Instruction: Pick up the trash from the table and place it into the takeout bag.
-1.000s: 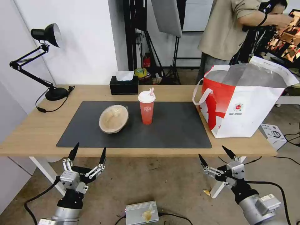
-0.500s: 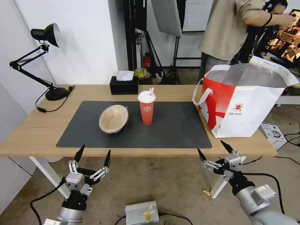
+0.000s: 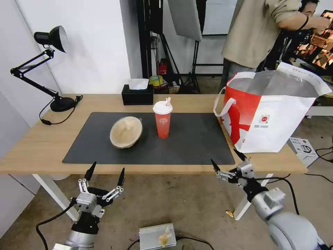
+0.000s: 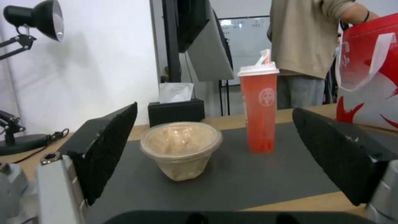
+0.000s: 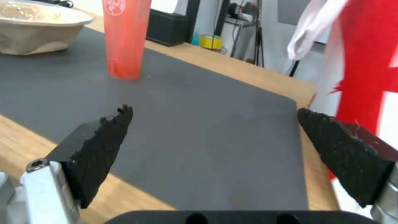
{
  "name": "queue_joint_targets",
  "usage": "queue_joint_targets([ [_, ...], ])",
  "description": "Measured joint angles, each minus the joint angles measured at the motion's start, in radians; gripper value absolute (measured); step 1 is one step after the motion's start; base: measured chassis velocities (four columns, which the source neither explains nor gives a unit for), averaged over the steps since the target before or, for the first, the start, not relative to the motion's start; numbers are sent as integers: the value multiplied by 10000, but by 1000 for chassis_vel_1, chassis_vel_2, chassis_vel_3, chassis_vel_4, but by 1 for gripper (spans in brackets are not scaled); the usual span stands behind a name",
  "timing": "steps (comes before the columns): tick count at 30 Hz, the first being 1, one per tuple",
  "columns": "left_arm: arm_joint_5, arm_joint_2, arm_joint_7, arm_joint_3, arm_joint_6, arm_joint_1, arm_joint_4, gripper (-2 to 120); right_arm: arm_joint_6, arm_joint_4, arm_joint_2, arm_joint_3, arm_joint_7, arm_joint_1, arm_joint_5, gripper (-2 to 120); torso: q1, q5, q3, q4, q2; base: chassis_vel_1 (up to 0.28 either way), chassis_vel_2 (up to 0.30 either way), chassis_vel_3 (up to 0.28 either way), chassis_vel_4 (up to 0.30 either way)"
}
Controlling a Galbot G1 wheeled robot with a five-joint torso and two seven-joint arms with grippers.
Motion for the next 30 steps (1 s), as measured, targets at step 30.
queue_joint_targets([
  [30,421,-426,20,-68,-70,64,190,100,-619,-1788,-397,-3097,-28,3630,493,100,0,-1,-1,-2,0,0,0,0,0],
])
